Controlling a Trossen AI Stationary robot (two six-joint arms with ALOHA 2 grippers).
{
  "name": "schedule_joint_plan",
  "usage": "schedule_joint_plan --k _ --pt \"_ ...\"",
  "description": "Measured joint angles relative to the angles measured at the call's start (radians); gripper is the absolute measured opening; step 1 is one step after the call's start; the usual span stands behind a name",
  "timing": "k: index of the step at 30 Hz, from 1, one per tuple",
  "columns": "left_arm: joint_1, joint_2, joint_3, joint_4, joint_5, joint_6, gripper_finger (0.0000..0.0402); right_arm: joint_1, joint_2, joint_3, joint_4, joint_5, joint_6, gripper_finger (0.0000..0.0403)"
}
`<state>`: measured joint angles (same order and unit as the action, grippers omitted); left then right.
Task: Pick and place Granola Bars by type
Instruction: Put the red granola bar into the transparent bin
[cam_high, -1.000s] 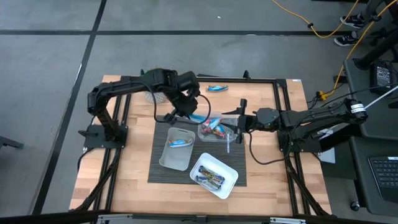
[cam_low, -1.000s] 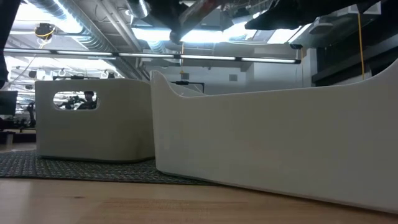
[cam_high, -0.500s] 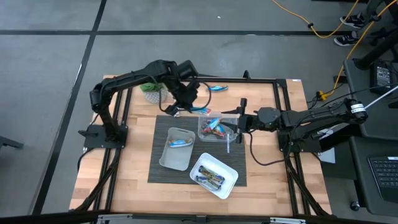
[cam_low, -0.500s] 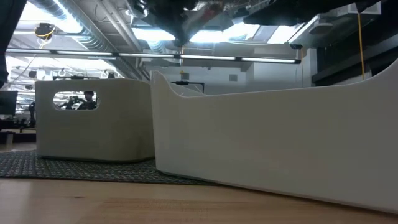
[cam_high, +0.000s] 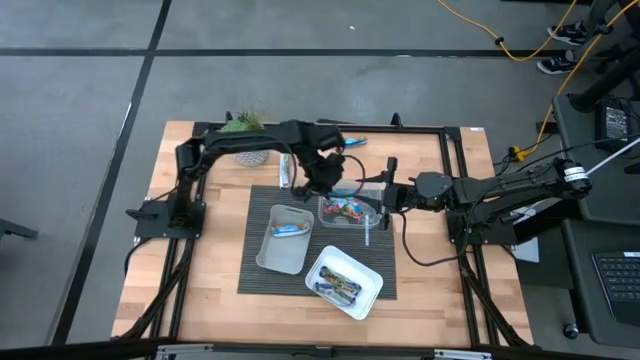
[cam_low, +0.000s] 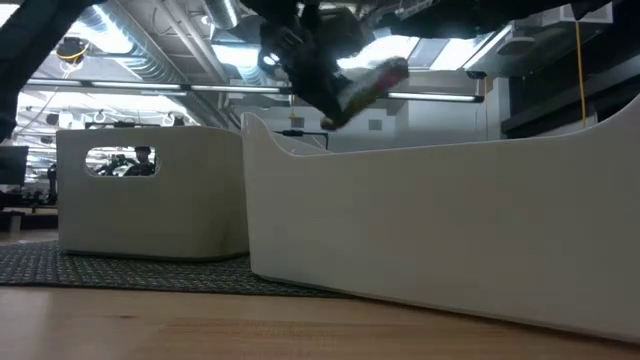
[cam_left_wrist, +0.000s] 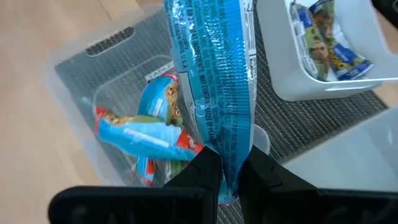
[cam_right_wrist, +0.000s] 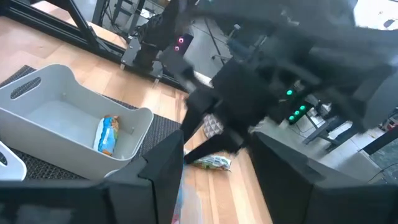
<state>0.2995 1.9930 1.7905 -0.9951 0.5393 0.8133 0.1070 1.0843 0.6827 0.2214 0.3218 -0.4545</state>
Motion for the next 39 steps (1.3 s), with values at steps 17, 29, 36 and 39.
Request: schedule_joint_plan --k 17,29,36,39 --pt "-0.084 0.120 0.000 0.055 -0.166 -0.050 0.0025 0.000 0.000 0.000 -0.004 0.000 0.000 0.0192" --pt "-0.084 0.134 0.000 0.054 -0.276 -0.067 0.0080 0.000 0.000 0.000 -0.001 0.000 0.000 0.0192" --pt "-0.084 0.120 0.000 0.040 -0.288 -0.068 0.0135 0.000 0.000 0.000 0.001 0.000 0.000 0.0192" --pt "-0.084 0.098 0.012 0.000 -0.329 -0.068 0.0153 0.000 0.000 0.000 0.000 0.000 0.000 0.0192"
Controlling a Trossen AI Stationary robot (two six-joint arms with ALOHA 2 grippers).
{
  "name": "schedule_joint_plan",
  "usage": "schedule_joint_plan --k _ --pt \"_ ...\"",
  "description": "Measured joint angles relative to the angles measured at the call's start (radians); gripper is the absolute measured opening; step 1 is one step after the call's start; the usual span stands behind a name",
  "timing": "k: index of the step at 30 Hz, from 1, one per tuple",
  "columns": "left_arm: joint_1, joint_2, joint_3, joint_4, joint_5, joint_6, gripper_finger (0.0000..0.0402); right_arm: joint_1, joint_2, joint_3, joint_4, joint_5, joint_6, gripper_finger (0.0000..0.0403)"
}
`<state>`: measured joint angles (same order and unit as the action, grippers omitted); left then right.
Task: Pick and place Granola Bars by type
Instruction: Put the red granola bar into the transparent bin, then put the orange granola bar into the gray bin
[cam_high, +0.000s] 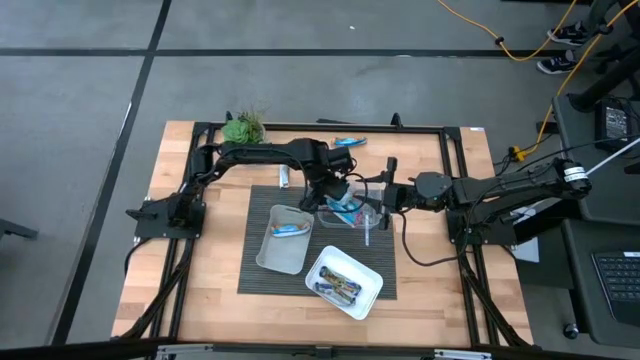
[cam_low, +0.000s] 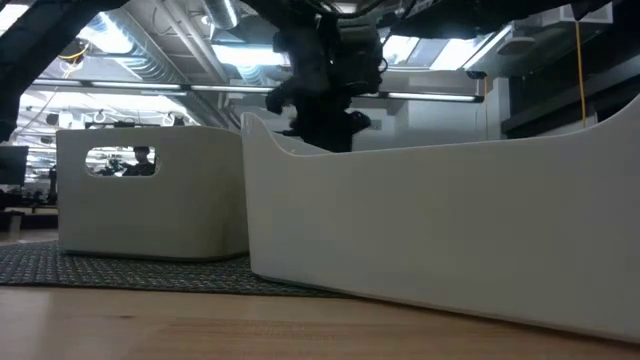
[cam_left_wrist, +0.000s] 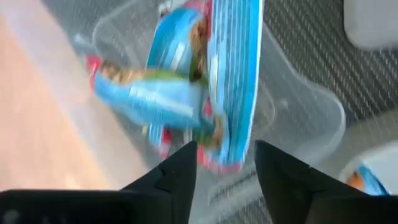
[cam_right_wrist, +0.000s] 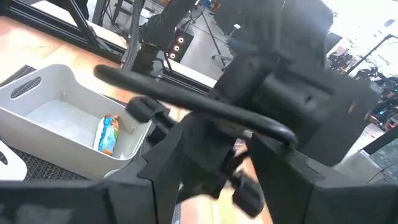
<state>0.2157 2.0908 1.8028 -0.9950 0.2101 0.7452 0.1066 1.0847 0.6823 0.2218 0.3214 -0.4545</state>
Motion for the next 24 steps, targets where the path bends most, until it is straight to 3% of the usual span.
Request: schedule_joint_plan --k 8,15,24 --pt "0.005 -0.017 0.118 -0.220 -0.112 -0.039 0.0176 0.000 0.000 0.000 0.000 0.000 0.000 0.0192" --pt "0.042 -0.021 0.162 -0.406 -0.330 -0.141 0.0176 0.000 0.000 0.000 -0.002 0.000 0.000 0.0192" --pt "0.155 -0.021 0.163 -0.524 -0.339 -0.249 0.0178 0.000 0.000 0.000 -0.001 0.000 0.000 0.0192"
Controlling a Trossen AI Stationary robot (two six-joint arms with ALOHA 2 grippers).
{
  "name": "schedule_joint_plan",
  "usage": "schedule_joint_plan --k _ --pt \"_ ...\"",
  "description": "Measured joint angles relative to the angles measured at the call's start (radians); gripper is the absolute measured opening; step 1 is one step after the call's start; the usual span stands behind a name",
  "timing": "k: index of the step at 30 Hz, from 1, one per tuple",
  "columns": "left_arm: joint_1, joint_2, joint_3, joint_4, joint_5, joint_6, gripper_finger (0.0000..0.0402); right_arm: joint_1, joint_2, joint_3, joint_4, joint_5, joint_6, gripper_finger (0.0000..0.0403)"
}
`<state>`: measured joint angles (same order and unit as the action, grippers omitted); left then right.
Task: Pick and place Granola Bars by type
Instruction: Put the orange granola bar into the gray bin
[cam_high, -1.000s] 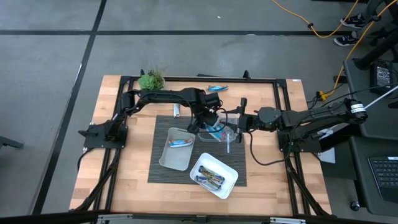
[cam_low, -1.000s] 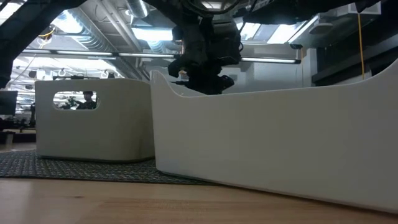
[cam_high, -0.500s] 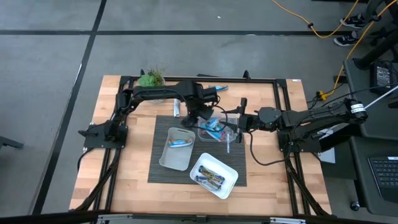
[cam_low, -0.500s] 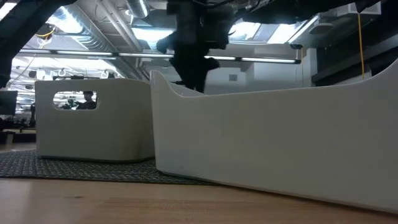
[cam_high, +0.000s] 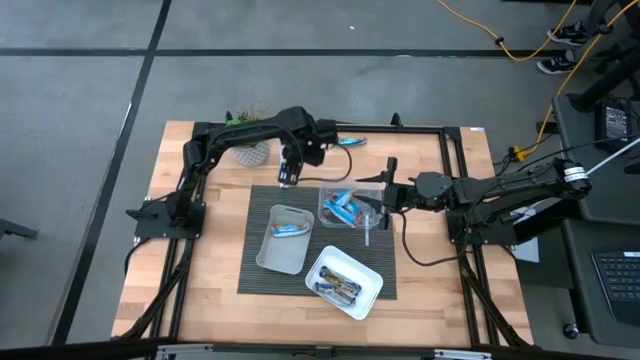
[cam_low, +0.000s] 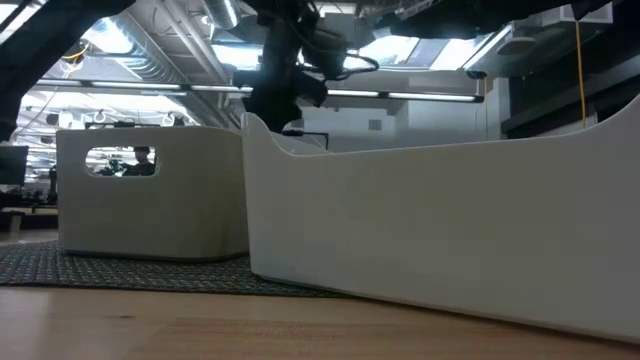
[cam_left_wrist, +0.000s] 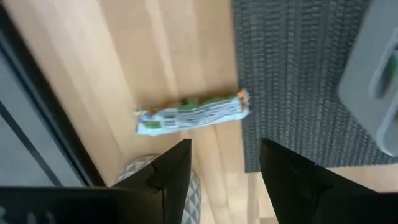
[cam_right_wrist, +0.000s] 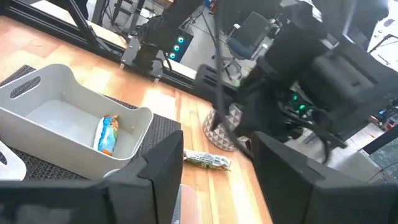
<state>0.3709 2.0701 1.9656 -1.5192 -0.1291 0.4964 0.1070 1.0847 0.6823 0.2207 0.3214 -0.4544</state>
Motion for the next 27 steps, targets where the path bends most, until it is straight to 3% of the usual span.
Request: schedule_joint_plan --k 17,23,27 --pt "0.288 0.002 -0.012 0.090 0.048 -0.257 0.0169 0.000 0.000 0.000 -0.008 0.000 0.000 0.0192" --pt "0.334 0.002 -0.012 0.153 0.126 -0.293 0.0169 0.000 0.000 0.000 -0.008 0.000 0.000 0.0192" --pt "0.332 0.001 -0.027 0.171 0.125 -0.315 0.0168 0.000 0.000 0.000 -0.009 0.000 0.000 0.0192"
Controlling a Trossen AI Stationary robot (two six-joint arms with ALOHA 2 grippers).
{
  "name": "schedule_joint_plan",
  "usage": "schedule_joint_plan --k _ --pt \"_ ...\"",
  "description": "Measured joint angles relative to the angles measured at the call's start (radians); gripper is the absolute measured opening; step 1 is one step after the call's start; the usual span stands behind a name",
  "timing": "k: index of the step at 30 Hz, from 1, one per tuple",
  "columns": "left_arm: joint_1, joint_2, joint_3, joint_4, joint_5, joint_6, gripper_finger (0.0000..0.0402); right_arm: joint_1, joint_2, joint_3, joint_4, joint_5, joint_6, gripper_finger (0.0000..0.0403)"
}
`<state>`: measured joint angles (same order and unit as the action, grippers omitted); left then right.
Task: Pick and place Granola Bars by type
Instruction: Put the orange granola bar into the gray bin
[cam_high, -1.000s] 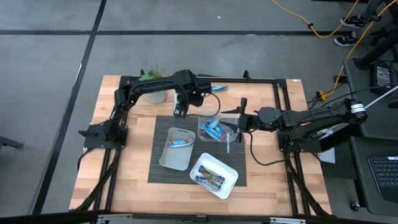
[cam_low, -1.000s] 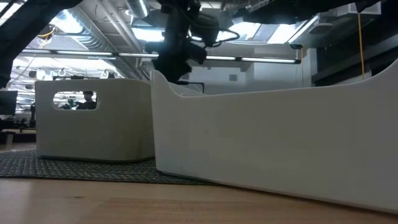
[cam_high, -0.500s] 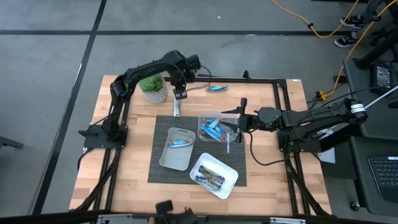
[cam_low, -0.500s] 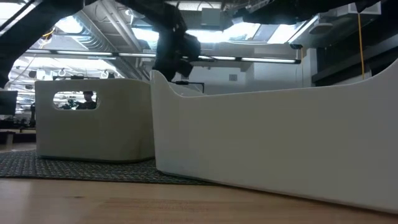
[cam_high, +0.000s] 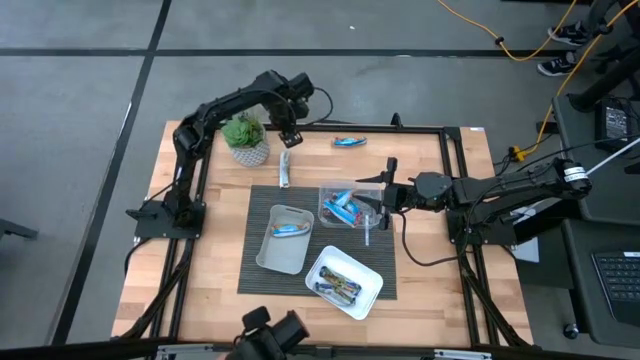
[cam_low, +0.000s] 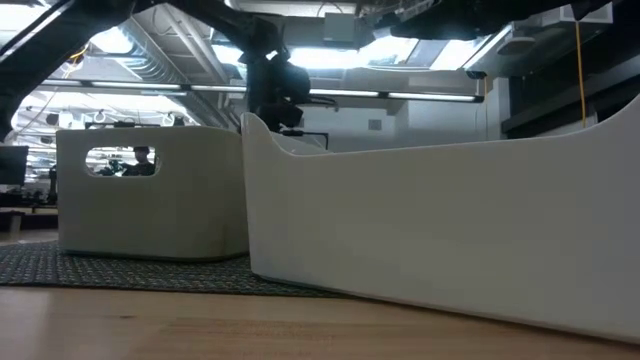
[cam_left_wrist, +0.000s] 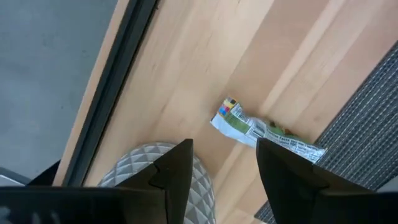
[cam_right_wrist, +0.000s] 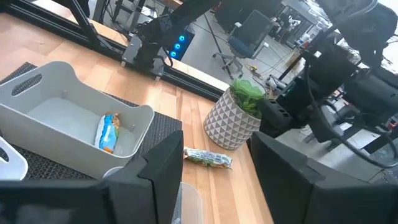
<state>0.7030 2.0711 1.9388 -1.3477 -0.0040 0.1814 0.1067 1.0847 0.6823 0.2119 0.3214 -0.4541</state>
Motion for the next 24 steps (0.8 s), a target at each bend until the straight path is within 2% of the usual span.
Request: schedule_joint_plan --k 7,12,24 --pt "-0.009 0.001 -0.164 0.056 -0.006 -0.013 0.0169 0.000 0.000 0.000 -0.006 0.000 0.000 0.0192" --pt "-0.011 0.001 -0.257 0.103 -0.054 0.007 0.0171 0.000 0.000 0.000 -0.005 0.000 0.000 0.0192" --pt "-0.033 -0.004 -0.274 0.098 0.019 0.065 0.0234 0.000 0.000 0.000 -0.005 0.000 0.001 0.0192"
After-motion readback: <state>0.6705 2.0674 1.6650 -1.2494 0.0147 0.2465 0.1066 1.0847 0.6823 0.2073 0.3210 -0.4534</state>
